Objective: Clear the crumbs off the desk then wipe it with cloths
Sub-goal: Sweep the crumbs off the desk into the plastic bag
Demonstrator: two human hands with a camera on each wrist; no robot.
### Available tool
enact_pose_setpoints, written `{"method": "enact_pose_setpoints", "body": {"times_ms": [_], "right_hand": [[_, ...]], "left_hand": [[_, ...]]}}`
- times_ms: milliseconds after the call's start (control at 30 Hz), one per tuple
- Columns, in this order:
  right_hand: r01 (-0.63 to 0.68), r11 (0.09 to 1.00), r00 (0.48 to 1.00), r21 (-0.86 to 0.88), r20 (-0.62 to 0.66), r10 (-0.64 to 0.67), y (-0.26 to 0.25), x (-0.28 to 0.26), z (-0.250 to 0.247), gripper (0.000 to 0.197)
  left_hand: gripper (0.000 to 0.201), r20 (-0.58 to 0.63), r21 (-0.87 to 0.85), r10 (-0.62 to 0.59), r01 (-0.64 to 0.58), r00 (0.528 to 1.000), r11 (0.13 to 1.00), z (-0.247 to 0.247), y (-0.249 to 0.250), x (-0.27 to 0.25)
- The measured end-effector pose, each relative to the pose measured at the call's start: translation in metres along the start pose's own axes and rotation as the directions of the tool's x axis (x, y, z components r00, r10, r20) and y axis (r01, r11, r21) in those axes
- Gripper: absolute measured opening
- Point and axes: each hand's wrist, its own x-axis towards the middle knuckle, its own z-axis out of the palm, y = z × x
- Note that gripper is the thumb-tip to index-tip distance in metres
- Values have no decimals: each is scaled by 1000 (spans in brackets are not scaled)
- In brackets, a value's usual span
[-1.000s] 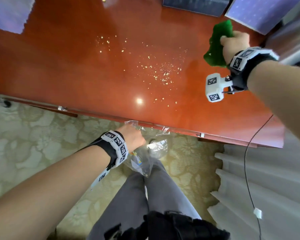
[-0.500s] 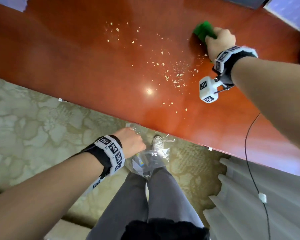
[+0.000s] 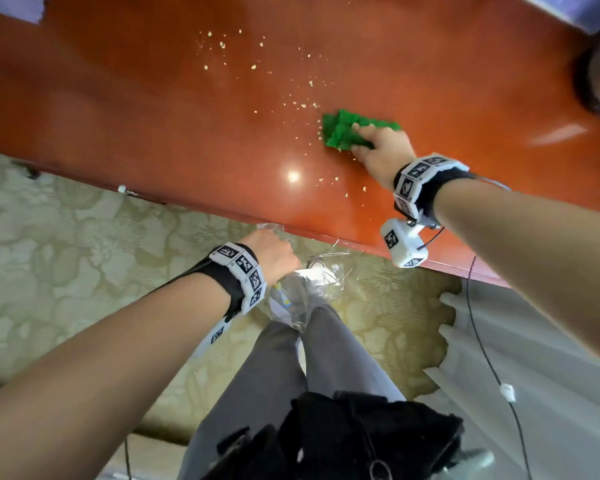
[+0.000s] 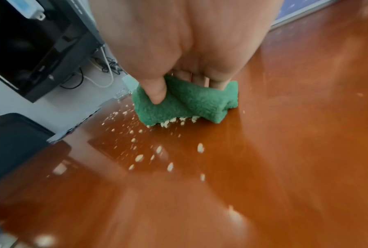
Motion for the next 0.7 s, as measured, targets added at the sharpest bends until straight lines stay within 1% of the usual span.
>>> {"method": "enact_pose_setpoints", "body": {"times_ms": [67, 133, 267, 400, 467, 567, 633, 700], "right_hand": [[3, 1000, 999, 2, 44, -3, -1, -20, 13, 49], [14, 1000, 997, -7, 79, -14, -4, -38, 23, 49], [19, 1000, 991, -23, 134, -16, -10, -67, 38, 49], [16, 1000, 984, -12, 180, -13, -12, -92, 52, 41], [9, 1000, 979, -2, 203, -9, -14, -107, 57, 35], [28, 1000, 969, -9, 246, -25, -16, -124, 64, 30], [13, 1000, 959, 27, 283, -20, -16, -130, 67, 30], [-30, 998, 952, 58, 306, 11, -15, -133, 69, 34]], "left_hand": [[20, -12, 9, -12, 12, 1000, 1000, -2, 1, -2], [18, 8, 6, -22, 22, 1000, 1000, -3, 1, -4], [24, -11, 1, -22, 22, 1000, 1000, -6, 1, -7], [20, -1, 14, -20, 20, 1000, 1000, -7, 2, -8], [23, -4, 22, -16, 16, 1000, 1000, -8, 3, -8], [33, -35, 46, -1, 3, 999, 999, -6, 5, -7], [38, -41, 50, 7, -5, 999, 999, -4, 5, -6], [39, -28, 61, 19, -17, 999, 998, -3, 5, -6]]}}
